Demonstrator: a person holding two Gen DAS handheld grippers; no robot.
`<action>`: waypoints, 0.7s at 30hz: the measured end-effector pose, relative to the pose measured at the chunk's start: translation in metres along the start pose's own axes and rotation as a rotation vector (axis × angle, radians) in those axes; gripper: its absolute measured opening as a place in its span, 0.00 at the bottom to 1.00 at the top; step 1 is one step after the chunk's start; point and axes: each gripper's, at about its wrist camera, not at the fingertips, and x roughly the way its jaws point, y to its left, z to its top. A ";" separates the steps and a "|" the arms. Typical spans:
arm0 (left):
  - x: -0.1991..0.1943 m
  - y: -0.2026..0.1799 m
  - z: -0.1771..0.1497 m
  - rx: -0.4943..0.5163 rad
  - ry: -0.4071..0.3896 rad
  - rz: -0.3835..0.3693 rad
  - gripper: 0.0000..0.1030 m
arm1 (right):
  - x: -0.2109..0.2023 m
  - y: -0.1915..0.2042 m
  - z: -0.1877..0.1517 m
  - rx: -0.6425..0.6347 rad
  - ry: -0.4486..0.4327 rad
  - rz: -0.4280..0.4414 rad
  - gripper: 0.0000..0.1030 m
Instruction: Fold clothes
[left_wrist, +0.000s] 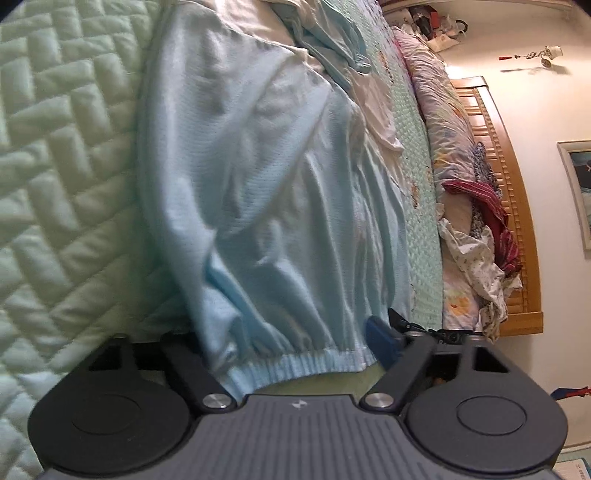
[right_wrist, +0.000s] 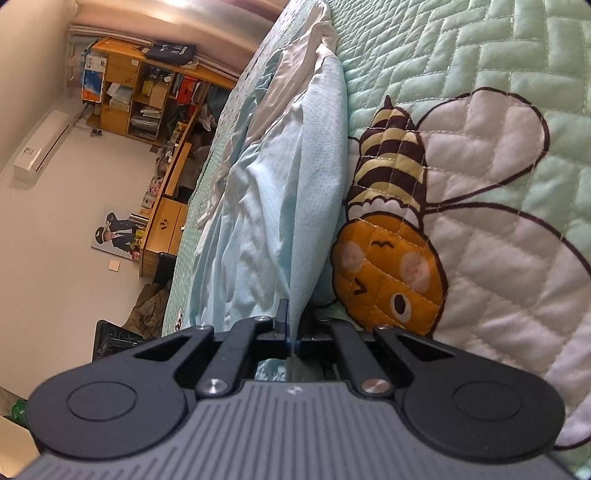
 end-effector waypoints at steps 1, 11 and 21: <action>-0.001 0.002 -0.001 -0.003 -0.003 0.014 0.44 | 0.000 0.001 0.000 -0.005 -0.001 -0.003 0.01; -0.020 0.019 -0.011 -0.043 -0.130 -0.013 0.03 | -0.005 0.014 -0.004 -0.030 -0.067 -0.003 0.02; -0.064 0.010 0.014 -0.111 -0.326 -0.348 0.03 | -0.015 0.023 0.024 0.089 -0.152 0.281 0.02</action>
